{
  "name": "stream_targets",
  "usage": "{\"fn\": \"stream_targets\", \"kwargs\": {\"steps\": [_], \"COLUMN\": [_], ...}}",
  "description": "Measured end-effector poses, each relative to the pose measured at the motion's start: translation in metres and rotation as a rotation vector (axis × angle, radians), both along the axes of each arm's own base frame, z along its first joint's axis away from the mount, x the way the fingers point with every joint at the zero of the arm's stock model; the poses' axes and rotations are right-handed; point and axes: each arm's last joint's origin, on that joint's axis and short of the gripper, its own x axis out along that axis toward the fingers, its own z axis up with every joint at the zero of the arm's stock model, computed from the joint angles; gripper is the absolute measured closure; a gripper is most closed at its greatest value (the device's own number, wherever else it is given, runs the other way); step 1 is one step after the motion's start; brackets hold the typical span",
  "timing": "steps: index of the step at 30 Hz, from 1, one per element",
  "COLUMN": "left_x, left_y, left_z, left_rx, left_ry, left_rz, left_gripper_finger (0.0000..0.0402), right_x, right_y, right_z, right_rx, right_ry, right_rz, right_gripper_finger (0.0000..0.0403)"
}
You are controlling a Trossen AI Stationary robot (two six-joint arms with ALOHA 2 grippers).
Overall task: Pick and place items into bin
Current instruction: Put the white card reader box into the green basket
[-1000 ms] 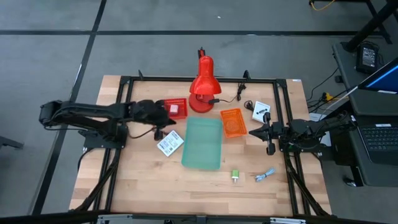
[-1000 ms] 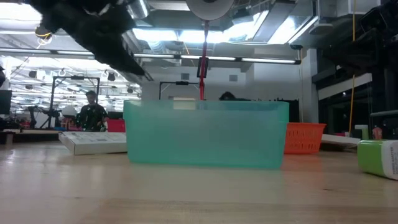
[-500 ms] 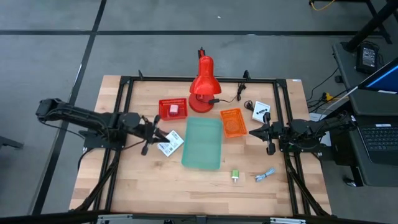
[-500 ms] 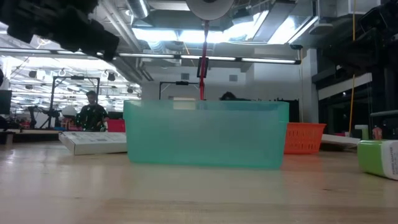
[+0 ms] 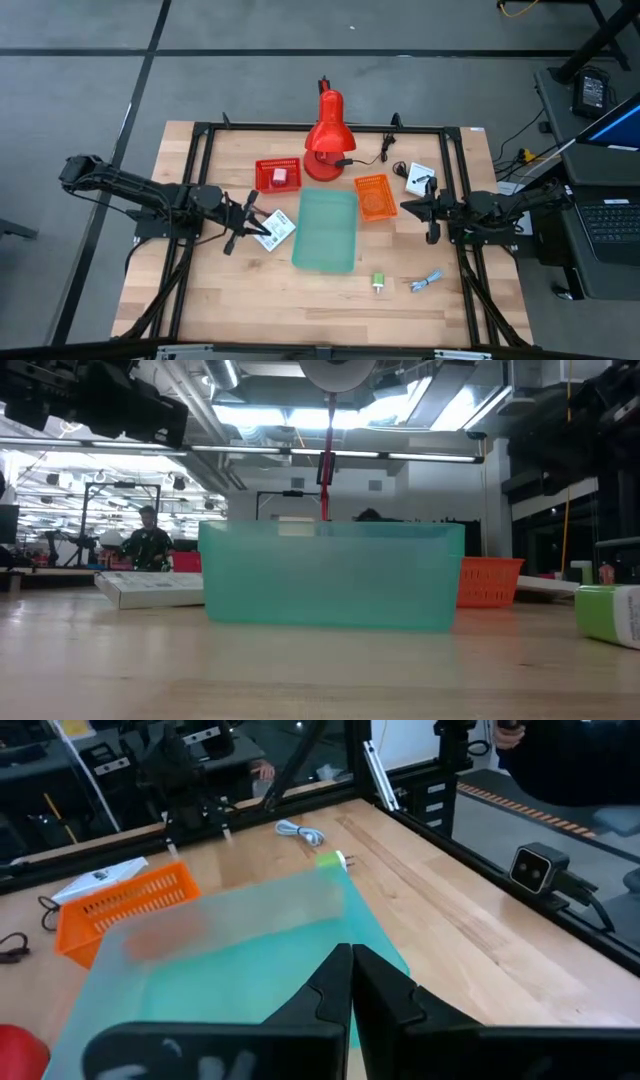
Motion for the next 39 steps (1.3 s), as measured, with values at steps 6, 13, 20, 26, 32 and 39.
{"fn": "stream_targets", "kwargs": {"steps": [6, 13, 20, 26, 32, 39], "left_x": [0.000, 0.001, 0.003, 0.004, 0.003, 0.002], "left_y": [0.000, 0.004, 0.023, 0.041, 0.050, 0.051], "left_z": [0.000, 0.002, 0.004, 0.005, 0.004, 0.004], "left_rx": [-0.001, 0.025, 0.097, 0.071, 0.060, 0.060], "left_ry": [0.001, -0.028, -0.050, -0.054, -0.049, -0.046], "left_rz": [0.003, 0.123, 0.377, 0.389, 0.393, 0.400], "left_gripper_finger": [0.0397, 0.0398, 0.0398, 0.0399, 0.0399, 0.0397], "right_x": [0.004, 0.015, 0.034, 0.056, 0.072, 0.071], "right_y": [0.001, 0.003, 0.007, 0.013, 0.017, 0.021], "right_z": [0.006, 0.044, 0.073, 0.091, 0.090, 0.096], "right_rx": [0.009, -0.055, -0.141, -0.179, -0.076, 0.109], "right_ry": [0.046, 0.116, 0.229, 0.382, 0.611, 0.914], "right_rz": [-0.022, -0.023, -0.047, -0.041, -0.082, -0.233], "right_gripper_finger": [0.0403, 0.0403, 0.0403, 0.0403, 0.0403, 0.0403]}}
